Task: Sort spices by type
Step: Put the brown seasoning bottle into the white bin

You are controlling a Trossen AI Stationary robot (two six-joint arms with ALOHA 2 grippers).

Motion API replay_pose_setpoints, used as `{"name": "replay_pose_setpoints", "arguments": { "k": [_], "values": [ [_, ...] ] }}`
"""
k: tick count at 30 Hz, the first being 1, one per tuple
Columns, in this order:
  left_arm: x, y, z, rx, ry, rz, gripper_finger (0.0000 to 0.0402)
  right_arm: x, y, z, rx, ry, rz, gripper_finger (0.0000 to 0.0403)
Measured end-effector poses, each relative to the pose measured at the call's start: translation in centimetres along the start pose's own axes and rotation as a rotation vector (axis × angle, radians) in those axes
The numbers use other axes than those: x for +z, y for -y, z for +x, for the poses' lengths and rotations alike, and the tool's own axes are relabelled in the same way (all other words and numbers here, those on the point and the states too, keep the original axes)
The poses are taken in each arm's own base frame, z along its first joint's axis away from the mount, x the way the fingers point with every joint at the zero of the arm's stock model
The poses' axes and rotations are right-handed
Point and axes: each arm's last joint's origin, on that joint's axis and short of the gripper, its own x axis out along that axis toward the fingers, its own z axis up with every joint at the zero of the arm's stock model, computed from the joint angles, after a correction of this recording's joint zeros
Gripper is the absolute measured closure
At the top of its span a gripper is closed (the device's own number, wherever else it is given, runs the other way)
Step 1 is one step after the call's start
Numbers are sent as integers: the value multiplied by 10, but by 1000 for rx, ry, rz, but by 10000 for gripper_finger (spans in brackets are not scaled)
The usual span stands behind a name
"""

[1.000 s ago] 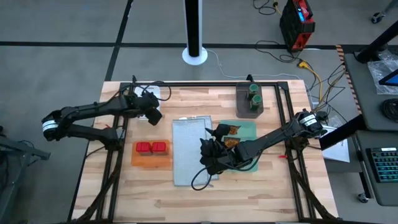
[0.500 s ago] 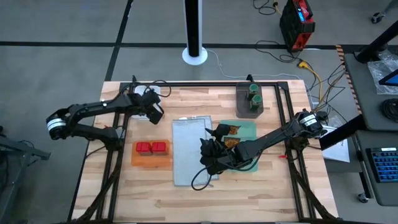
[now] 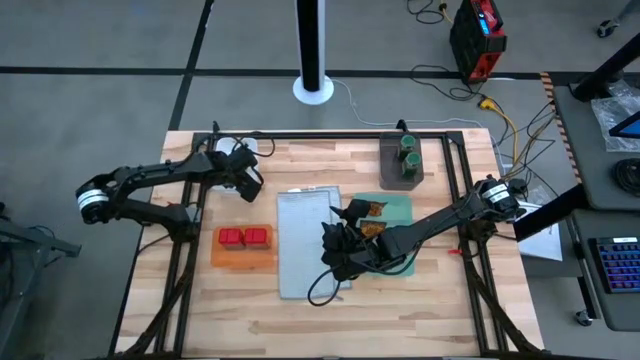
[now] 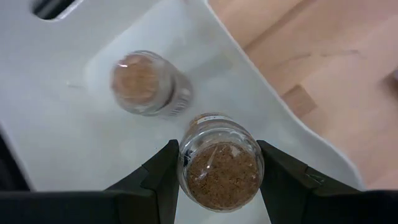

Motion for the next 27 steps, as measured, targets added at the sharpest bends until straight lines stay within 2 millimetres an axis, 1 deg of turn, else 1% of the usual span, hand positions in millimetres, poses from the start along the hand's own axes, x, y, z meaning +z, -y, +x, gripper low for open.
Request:
{"name": "replay_pose_setpoints", "arguments": {
  "k": [3,12,27],
  "values": [
    [1,0,4,-24,-11,-12,244,0,0,0,0,0,1,176],
    [7,-4,13,-16,-8,-28,244,0,0,0,4,0,1,165],
    [6,-5,17,-16,-23,-25,228,0,0,0,4,-1,0,164]
  ]
}}
